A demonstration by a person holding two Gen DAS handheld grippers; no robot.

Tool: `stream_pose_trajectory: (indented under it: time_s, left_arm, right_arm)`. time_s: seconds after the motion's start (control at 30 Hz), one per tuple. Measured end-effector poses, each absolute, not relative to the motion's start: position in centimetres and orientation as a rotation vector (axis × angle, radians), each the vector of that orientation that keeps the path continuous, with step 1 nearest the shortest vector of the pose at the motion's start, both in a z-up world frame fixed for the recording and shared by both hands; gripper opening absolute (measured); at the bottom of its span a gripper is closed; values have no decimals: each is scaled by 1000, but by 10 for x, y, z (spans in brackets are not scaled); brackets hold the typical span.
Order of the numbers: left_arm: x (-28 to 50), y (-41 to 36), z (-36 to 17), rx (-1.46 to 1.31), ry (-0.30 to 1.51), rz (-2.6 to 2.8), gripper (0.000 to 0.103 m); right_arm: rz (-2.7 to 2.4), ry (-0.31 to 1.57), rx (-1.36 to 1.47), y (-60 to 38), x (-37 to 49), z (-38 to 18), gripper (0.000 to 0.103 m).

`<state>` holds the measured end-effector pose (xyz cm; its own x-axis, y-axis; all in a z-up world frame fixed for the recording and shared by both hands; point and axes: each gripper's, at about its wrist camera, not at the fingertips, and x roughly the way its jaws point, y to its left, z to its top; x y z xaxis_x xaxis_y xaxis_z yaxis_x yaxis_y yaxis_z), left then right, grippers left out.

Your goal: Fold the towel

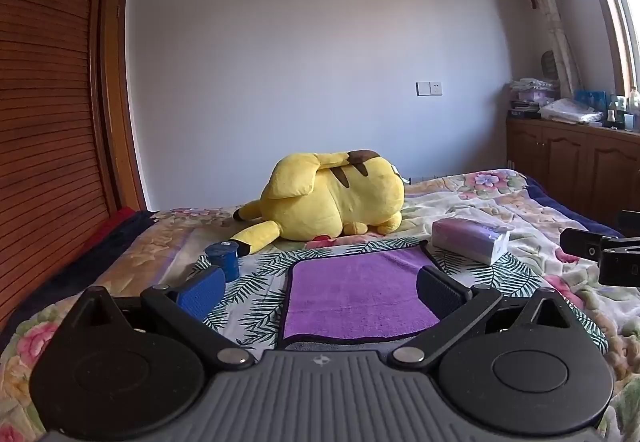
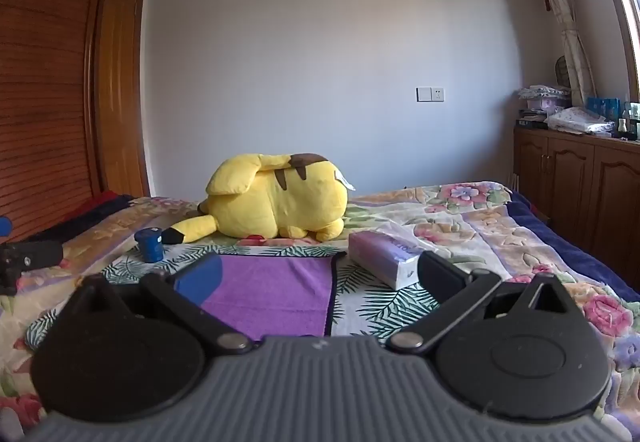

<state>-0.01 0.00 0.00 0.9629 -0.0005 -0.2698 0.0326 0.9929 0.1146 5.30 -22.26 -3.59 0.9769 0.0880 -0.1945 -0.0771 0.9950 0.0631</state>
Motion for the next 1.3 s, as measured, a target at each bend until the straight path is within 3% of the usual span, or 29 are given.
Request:
stream_pose_trajectory:
  time_s: [1.3]
  left_arm:
    - [11,13,-2,135,273,-11,103]
  right_arm:
    - [78,202,39,-228,53,-39,103]
